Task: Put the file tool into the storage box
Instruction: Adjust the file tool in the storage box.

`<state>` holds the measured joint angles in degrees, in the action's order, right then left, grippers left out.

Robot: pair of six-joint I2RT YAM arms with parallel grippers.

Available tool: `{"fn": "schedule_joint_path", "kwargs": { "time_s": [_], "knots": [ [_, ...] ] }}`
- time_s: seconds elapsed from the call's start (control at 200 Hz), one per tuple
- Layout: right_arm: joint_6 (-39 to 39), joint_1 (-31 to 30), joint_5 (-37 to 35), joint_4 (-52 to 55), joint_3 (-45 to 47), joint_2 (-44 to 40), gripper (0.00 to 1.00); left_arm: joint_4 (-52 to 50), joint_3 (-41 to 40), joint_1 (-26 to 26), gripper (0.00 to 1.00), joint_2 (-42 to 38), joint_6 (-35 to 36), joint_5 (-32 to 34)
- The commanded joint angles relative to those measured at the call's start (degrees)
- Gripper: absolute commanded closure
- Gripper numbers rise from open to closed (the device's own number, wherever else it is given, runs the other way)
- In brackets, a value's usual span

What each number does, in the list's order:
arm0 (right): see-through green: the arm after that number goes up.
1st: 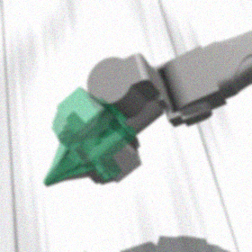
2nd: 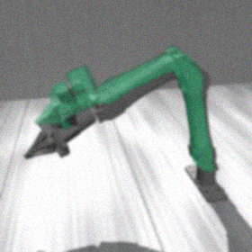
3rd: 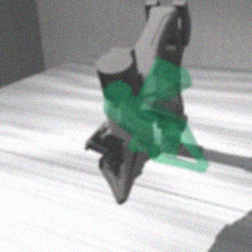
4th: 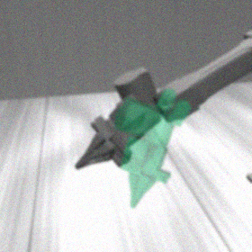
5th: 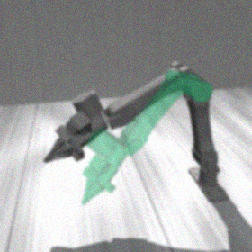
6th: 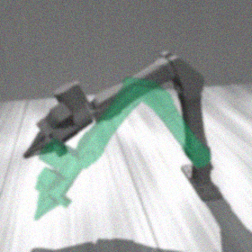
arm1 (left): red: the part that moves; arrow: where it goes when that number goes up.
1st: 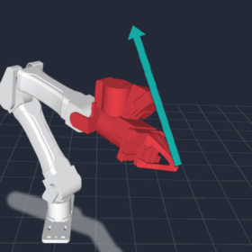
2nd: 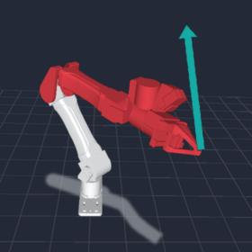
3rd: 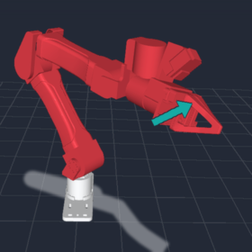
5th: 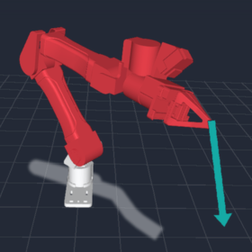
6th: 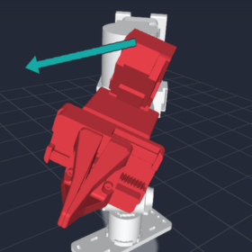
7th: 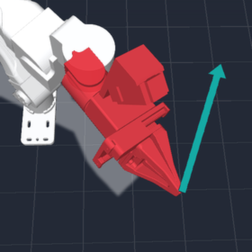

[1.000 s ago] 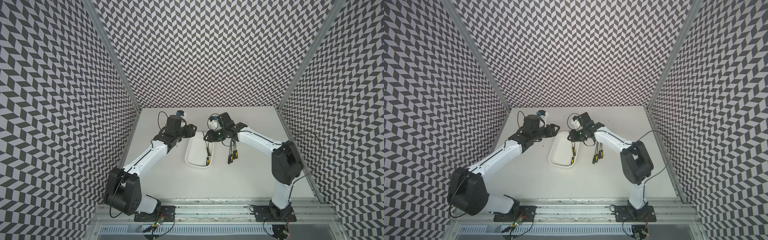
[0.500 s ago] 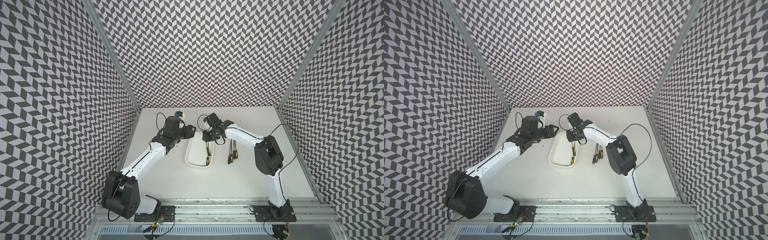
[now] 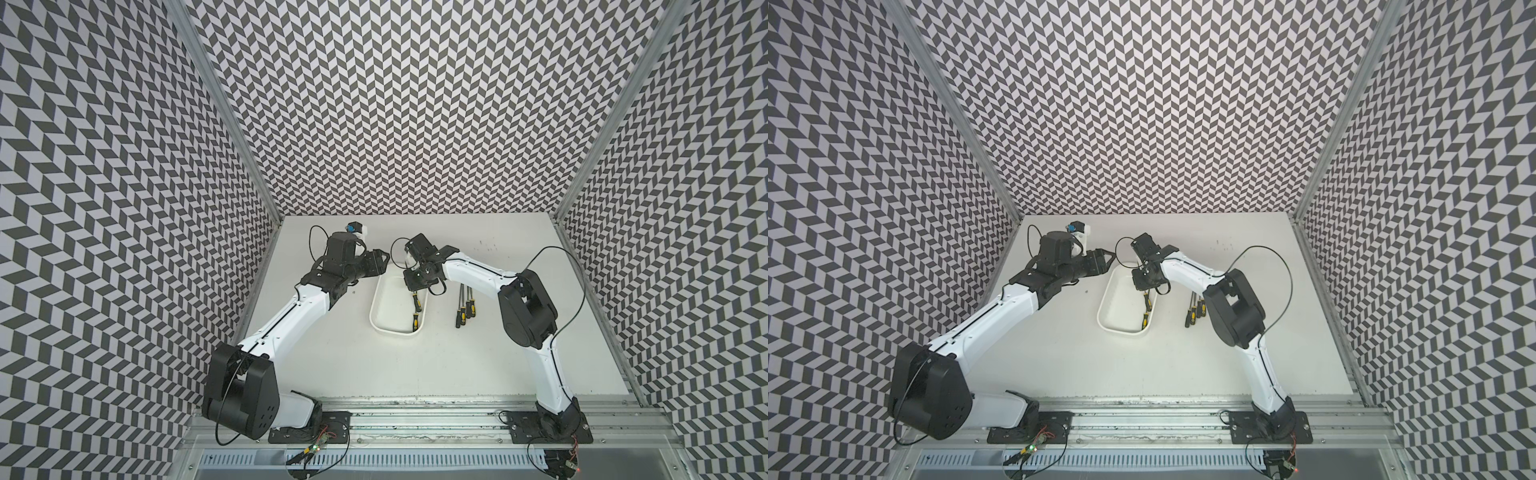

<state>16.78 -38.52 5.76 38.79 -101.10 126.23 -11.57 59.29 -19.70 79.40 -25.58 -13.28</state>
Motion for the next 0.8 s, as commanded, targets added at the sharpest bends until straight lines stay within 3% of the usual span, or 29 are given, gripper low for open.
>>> {"fn": "schedule_joint_path", "kwargs": {
  "time_s": [0.0,0.19,0.461,0.641,0.796],
  "knots": [
    [-0.3,-0.4,-0.8,-1.1,-0.3,1.0,0.89,1.1,-0.9,0.5,0.40,-1.2,-0.1,-1.0],
    [-0.2,-0.4,-1.4,-0.9,0.3,-0.3,1.00,1.3,-1.0,0.5,0.40,-0.6,-0.2,-1.6],
    [2.0,-0.4,-0.2,0.6,-2.3,-6.3,1.00,2.3,-2.0,0.5,0.40,-0.3,-0.8,-2.6],
    [6.2,-0.3,7.5,-0.3,-0.8,-9.5,1.00,2.3,-2.0,0.6,0.39,-0.3,-0.8,-2.9],
    [12.9,-0.3,15.5,-7.2,7.2,-12.5,1.00,2.2,-1.8,0.5,0.39,-0.4,-0.5,-2.7]
  ]
}}
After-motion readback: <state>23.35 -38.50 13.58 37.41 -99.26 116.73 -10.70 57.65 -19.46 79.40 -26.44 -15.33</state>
